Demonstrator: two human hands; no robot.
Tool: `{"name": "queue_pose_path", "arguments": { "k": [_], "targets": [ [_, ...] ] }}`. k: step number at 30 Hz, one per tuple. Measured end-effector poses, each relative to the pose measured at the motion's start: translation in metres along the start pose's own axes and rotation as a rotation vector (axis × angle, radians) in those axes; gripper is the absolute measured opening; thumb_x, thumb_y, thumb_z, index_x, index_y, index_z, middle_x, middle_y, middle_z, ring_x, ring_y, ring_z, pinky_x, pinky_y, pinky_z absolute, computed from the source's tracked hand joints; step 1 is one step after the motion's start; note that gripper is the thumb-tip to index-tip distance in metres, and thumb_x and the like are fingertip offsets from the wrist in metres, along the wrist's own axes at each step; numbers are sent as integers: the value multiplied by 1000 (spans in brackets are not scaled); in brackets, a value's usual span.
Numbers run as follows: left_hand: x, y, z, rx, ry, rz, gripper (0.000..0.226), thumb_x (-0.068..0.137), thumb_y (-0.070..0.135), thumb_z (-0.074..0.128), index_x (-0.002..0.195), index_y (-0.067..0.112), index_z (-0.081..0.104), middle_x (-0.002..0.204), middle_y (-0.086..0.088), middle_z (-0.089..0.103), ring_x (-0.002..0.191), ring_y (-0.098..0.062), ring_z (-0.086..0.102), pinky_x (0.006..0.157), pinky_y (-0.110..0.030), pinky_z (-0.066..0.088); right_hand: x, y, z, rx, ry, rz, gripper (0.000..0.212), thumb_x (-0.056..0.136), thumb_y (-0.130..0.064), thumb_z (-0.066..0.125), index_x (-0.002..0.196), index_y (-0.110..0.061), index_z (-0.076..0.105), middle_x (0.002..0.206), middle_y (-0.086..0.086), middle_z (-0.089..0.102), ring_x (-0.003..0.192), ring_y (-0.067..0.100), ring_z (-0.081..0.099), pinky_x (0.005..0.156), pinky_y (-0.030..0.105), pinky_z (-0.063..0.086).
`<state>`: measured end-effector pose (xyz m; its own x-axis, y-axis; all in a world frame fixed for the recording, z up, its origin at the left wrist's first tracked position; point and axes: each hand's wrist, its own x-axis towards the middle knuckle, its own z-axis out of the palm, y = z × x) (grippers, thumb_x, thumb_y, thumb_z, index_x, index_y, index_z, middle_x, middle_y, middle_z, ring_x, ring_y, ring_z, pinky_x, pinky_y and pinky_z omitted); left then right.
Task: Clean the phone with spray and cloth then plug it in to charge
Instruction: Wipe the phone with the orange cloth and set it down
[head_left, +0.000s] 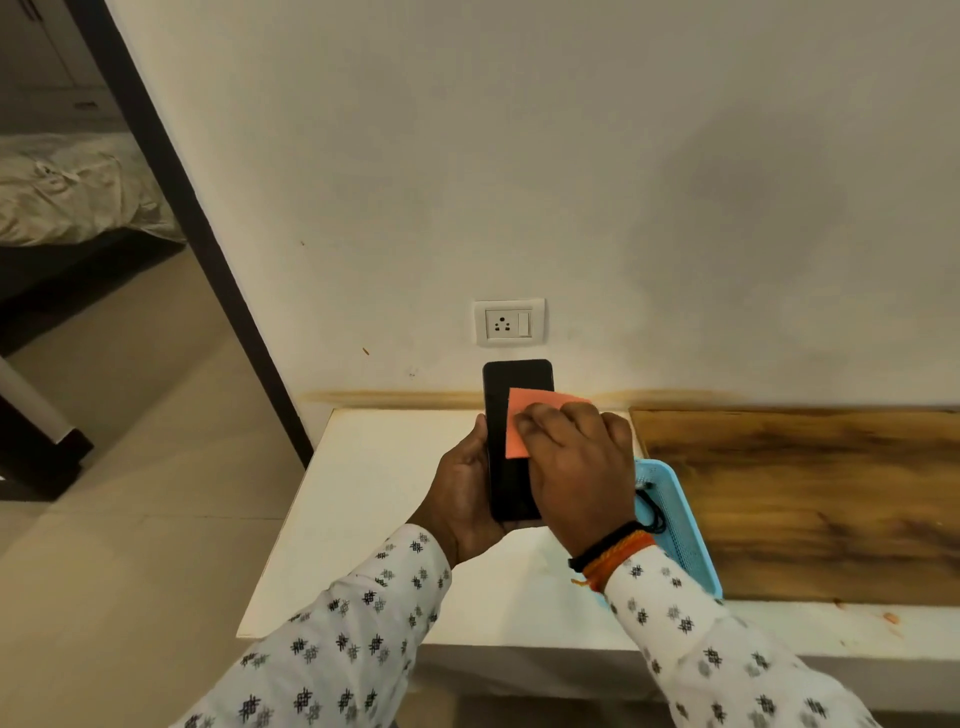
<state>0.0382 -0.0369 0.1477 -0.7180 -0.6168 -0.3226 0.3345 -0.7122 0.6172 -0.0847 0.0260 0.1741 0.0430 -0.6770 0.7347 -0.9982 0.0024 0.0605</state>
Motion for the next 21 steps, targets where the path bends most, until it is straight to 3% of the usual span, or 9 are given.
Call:
{"name": "queue_pose_path", "arguments": {
  "k": [3,5,12,16,19,21],
  "targets": [
    [0,2,2,-17,1,20,67,94,68,35,130,21,65,124,-12,70,101,-31,71,76,-44,59,-7,-6,2,4,-18,-96,30,83,-22,64,113,-17,68,114,2,68,102,27,59,86,44,43],
    [-1,3,0,-20,-16,28,68,95,68,33,132,20,65,128,-15,67,106,-33,70,79,-47,59,-11,1,2,-24,-8,-111,30,84,-21,63,113,-17,68,115,1,68,101,27,59,85,44,41],
    [-3,-4,4,-82,-57,10,64,97,64,34,128,19,68,133,-17,64,113,-40,66,83,-58,56,21,10,-2,-85,46,40,30,86,-23,56,112,-20,70,114,-3,69,101,27,60,83,41,40],
    [-4,-3,11,-71,3,25,46,92,51,51,115,20,76,120,-10,71,102,-32,71,80,-46,59,34,-12,-1,-59,29,-36,29,84,-25,57,110,-21,70,113,-4,69,99,26,62,84,41,36],
    [-6,-2,11,-142,-7,50,37,81,35,66,113,19,77,116,-5,69,109,-24,67,94,-37,54,29,-23,4,-69,29,-133,29,84,-24,58,111,-21,70,113,-3,69,98,26,62,84,42,35],
    [-6,-3,5,-102,-36,60,39,83,42,63,110,19,78,115,-8,73,102,-28,71,82,-42,59,31,-20,3,-61,50,-90,28,84,-23,58,110,-22,70,114,-5,69,98,25,62,84,42,36]
  ]
}}
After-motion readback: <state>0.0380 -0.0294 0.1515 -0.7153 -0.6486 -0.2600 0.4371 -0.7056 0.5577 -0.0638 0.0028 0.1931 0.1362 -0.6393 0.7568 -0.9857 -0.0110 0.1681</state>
